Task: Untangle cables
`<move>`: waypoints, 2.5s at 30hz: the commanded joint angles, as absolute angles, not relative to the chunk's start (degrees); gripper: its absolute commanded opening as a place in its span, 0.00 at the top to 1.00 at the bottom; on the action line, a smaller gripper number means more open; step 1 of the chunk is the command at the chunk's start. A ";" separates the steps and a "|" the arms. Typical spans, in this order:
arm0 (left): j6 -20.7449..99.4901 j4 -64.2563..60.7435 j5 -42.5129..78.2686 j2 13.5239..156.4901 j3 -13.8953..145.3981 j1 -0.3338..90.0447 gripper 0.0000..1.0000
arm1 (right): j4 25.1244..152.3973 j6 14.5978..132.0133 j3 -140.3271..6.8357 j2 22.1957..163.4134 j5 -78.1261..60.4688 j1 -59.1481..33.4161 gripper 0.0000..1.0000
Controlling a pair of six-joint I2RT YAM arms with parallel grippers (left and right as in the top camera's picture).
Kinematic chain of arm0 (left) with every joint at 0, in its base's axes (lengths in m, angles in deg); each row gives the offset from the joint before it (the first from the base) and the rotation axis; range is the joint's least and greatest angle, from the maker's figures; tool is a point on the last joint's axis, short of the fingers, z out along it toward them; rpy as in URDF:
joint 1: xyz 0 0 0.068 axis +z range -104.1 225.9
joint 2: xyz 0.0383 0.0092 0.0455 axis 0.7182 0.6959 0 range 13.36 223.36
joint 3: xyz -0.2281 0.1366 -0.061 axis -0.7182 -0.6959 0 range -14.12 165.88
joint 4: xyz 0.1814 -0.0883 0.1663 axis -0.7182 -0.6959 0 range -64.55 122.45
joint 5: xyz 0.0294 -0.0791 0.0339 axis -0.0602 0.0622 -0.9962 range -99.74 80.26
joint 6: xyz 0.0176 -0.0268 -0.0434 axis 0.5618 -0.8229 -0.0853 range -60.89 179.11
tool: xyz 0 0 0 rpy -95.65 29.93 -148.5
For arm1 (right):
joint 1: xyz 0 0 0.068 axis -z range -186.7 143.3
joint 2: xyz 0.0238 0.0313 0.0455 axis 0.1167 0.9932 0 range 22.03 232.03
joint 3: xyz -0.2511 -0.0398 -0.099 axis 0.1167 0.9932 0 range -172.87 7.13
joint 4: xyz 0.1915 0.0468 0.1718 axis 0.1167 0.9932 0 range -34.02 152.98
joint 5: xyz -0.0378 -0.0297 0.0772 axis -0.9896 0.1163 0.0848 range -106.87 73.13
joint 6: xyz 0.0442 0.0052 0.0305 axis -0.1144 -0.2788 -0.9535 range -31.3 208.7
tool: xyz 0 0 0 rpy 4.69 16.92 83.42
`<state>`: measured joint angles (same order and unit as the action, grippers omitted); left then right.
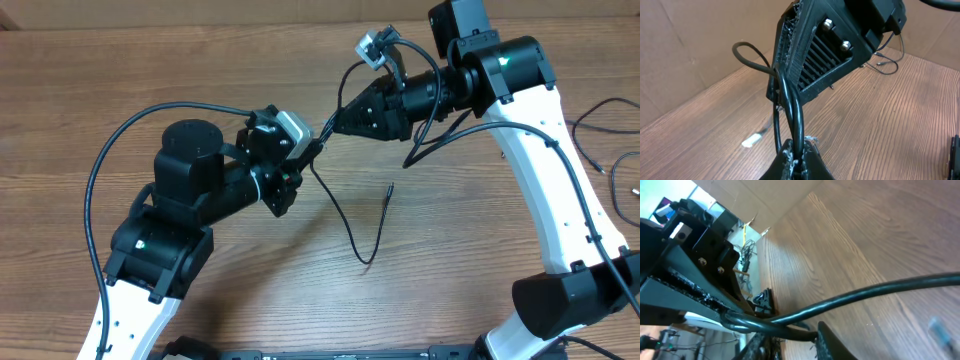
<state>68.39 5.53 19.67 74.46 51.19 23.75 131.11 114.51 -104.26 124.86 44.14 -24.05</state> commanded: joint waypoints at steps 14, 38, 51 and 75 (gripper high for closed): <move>67.19 5.99 20.06 75.12 52.33 23.05 0.93 | 129.53 114.27 -104.35 124.27 44.45 -24.55 0.96; 67.21 3.98 16.85 75.25 52.33 23.05 0.93 | 129.93 107.27 -104.35 124.27 41.67 -13.79 0.64; 67.14 5.07 17.03 75.42 52.33 23.03 0.93 | 142.93 114.29 -104.35 124.27 41.65 -14.73 0.47; 57.18 -4.50 1.35 75.97 52.31 23.01 0.96 | 138.85 112.34 -101.99 124.27 28.49 -18.10 0.34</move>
